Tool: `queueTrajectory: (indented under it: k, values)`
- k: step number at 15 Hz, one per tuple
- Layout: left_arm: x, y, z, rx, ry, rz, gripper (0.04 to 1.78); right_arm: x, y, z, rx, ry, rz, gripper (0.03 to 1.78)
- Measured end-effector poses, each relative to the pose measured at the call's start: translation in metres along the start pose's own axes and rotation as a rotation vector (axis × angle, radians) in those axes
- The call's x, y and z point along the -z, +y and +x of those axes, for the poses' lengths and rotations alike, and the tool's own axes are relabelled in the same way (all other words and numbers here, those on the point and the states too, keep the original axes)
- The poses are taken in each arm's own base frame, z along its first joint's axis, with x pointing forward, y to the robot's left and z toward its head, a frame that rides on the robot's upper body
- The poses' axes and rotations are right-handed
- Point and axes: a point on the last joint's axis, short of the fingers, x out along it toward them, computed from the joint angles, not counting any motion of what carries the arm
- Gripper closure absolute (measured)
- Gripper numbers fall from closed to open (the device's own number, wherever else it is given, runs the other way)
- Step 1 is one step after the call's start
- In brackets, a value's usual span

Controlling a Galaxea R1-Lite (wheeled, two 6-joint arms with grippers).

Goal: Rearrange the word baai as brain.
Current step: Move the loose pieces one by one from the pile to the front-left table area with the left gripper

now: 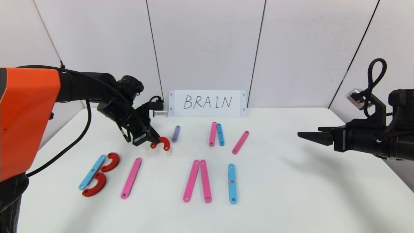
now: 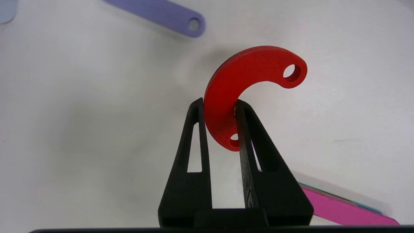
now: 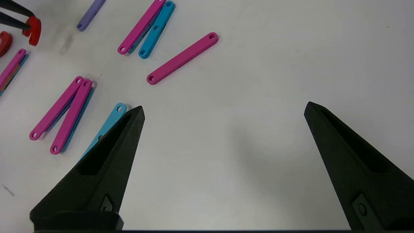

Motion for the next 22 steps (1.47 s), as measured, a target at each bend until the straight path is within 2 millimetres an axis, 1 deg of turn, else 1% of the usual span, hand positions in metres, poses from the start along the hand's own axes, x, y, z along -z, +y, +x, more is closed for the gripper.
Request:
queueTrajectory:
  k: [2, 4, 7, 9, 11, 14, 17, 22]
  values:
    - [-0.007, -0.006, 0.004, 0.057, 0.018, 0.094, 1.53, 0.0, 0.0, -0.002, 0.002, -0.004, -0.002, 0.08]
    - [-0.008, -0.008, 0.006, 0.096, 0.033, 0.202, 1.53, -0.001, 0.001, -0.004, 0.005, -0.01, -0.003, 0.08]
    - [-0.003, -0.008, 0.014, 0.147, 0.062, 0.403, 1.53, -0.002, 0.0, -0.005, 0.011, -0.016, -0.004, 0.08]
    - [0.002, -0.007, 0.017, 0.164, 0.105, 0.473, 1.53, -0.002, 0.0, -0.006, 0.011, -0.016, -0.005, 0.08]
    - [0.003, -0.009, 0.018, 0.178, 0.131, 0.547, 1.53, -0.002, 0.0, -0.006, 0.012, -0.015, -0.005, 0.08]
    - [0.002, -0.01, 0.012, 0.184, 0.143, 0.588, 1.53, -0.001, 0.0, -0.005, 0.012, -0.013, -0.006, 0.08]
    - [0.0, -0.015, 0.013, 0.222, 0.146, 0.597, 1.53, -0.001, 0.0, -0.005, 0.01, -0.01, -0.005, 0.08]
    - [0.0, -0.016, 0.016, 0.241, 0.168, 0.756, 1.53, 0.0, 0.0, -0.003, 0.01, -0.005, -0.004, 0.08]
